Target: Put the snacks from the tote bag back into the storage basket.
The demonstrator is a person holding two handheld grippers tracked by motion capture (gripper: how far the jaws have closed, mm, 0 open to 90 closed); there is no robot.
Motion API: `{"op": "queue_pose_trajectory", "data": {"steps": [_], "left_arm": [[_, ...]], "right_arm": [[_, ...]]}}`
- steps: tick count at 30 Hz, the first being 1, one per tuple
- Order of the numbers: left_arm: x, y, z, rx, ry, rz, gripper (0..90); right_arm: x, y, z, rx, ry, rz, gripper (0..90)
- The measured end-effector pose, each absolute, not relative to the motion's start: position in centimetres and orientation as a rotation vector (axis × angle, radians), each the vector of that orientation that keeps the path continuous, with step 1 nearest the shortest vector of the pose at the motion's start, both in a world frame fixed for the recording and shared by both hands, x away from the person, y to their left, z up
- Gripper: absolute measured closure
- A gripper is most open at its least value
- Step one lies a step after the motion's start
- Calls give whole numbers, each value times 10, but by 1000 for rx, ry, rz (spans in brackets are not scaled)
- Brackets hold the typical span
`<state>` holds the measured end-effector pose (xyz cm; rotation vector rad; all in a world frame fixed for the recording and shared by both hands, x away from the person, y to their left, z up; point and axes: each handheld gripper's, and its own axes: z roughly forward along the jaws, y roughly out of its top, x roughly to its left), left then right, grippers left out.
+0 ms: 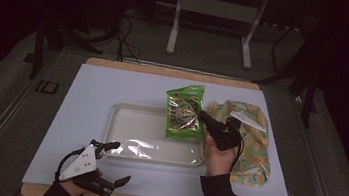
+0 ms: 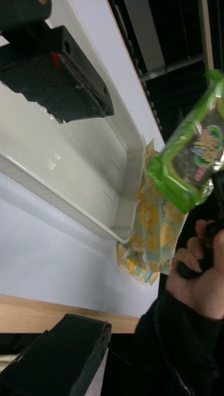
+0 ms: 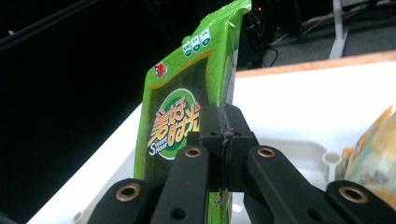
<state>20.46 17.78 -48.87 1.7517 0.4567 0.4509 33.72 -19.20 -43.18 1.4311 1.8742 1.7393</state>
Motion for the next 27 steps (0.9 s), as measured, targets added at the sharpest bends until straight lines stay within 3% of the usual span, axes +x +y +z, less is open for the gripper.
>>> {"op": "queue_pose_trajectory", "data": {"steps": [27], "left_arm": [[204,177,-489,1747,449,449,11]], "right_arm": [[324,-179,-510,1619,1913,1639,894]]}}
